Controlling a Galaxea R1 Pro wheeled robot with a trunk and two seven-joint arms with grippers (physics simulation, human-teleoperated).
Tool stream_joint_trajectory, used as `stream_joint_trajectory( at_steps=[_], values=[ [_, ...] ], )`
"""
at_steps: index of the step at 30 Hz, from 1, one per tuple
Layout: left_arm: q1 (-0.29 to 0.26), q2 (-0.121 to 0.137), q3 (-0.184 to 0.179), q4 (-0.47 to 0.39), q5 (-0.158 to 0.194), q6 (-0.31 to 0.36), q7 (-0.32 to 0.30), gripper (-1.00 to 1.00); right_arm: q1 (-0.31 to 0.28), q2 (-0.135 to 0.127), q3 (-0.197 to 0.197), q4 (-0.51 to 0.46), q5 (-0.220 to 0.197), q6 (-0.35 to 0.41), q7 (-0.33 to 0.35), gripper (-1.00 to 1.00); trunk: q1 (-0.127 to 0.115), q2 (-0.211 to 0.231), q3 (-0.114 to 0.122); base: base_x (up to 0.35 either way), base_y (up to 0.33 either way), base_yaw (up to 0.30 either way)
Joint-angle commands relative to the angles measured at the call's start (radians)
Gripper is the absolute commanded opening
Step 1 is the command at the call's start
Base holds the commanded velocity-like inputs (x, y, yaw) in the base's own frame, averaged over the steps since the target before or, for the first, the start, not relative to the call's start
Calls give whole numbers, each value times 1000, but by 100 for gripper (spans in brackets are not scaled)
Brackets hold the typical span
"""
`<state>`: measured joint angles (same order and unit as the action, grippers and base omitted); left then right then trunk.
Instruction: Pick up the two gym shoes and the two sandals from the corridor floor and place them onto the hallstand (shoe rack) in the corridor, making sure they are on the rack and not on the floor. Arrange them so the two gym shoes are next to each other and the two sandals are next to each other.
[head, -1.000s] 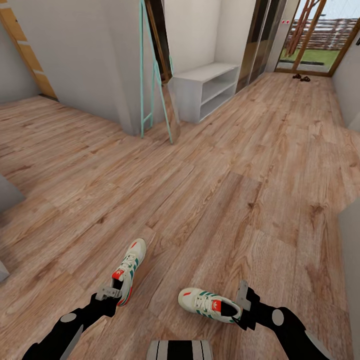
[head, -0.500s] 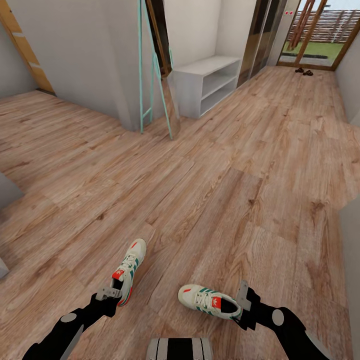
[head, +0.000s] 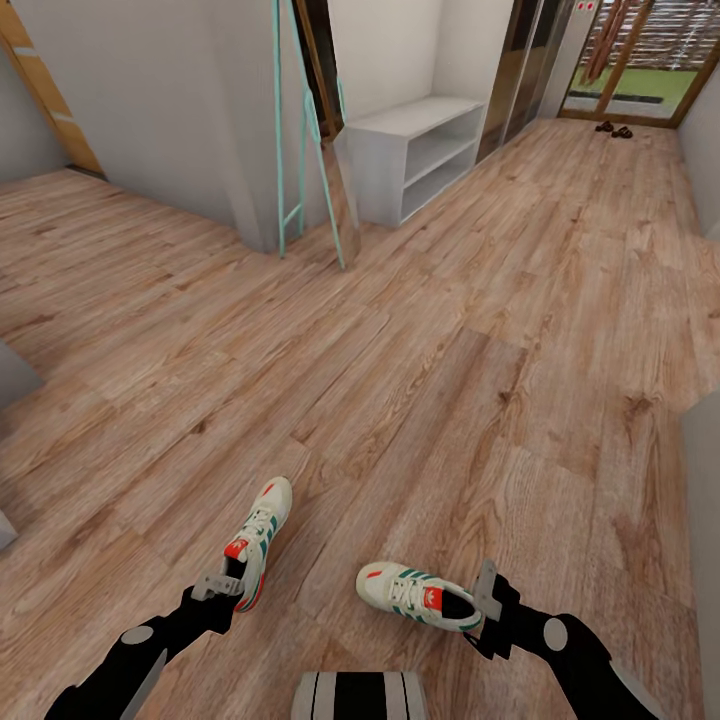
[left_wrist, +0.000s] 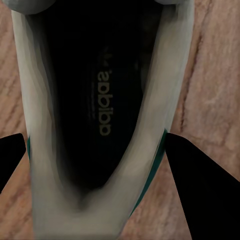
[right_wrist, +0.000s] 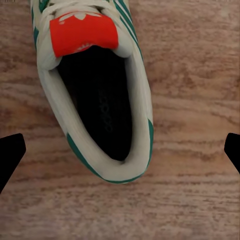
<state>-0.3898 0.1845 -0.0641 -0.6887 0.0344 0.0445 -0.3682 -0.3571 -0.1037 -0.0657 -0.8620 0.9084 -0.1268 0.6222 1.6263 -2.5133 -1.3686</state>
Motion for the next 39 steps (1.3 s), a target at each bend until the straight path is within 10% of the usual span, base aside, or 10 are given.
stream_joint_trajectory(
  at_steps=[1,39],
  values=[
    [0,2,-2,-1,3,5,-1,-100,0,1,-3,-1,10,-8,4,100,0,0,-1,0,0,0],
    [-3,12,-2,-87,1,95,-3,-100,0,38,-1,-34,13,-7,2,100,3,-2,-36,0,0,0]
  ],
)
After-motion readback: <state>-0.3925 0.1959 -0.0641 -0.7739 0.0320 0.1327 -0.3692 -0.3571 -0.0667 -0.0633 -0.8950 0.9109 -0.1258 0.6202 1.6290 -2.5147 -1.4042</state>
